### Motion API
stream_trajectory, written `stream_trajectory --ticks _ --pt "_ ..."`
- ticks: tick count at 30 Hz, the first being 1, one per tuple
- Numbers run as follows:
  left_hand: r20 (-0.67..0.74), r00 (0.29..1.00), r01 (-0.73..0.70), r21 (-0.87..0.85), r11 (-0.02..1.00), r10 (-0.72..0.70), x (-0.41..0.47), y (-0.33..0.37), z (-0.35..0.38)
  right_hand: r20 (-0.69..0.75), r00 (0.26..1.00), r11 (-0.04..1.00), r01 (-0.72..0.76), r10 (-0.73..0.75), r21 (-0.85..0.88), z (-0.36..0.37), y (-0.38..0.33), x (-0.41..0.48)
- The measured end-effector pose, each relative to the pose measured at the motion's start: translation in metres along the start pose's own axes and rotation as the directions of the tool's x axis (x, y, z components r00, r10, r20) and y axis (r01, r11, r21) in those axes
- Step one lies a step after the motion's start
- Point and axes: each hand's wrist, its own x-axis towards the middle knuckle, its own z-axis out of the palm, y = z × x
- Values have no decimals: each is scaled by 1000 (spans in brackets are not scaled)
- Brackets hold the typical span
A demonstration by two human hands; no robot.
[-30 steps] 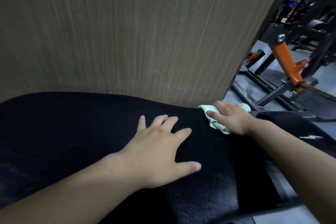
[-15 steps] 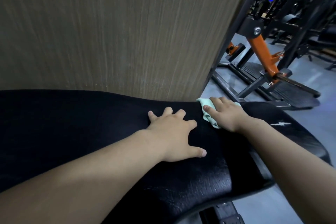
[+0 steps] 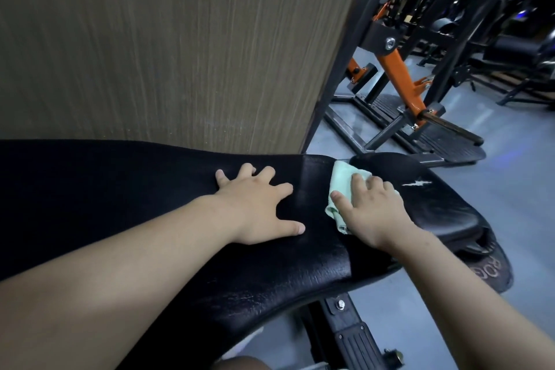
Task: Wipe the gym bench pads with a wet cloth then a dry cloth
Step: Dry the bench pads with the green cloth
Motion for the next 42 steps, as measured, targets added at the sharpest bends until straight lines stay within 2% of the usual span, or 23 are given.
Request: stream_trajectory --ticks 9,14,18,20,24,31,37,42 --pt "6 1000 7 26 1000 -7 -4 3 -2 -91 995 995 -38 47 96 3 23 -75" --pt "2 1000 8 37 999 -8 -4 5 -2 -121 990 950 -31 72 312 15 30 -109" --pt "-5 1000 10 24 1000 -9 -6 4 -4 -163 986 916 25 45 401 17 25 -115" --pt "-5 1000 7 -1 1000 -7 -10 1 -5 -154 988 932 80 -26 353 17 27 -120" --pt "-75 997 -7 -65 998 2 -28 -11 0 -90 969 961 240 -229 136 14 44 -130" --pt "-196 980 -34 13 999 36 -78 -53 -1 -22 830 827 553 -558 -103 -2 78 -106" --pt "-184 981 60 5 998 -58 -120 -92 5 -60 725 724 672 -686 -159 -1 65 -90" --pt "-179 978 99 -28 995 -102 -144 -109 19 -25 732 727 671 -680 -146 4 50 -92"
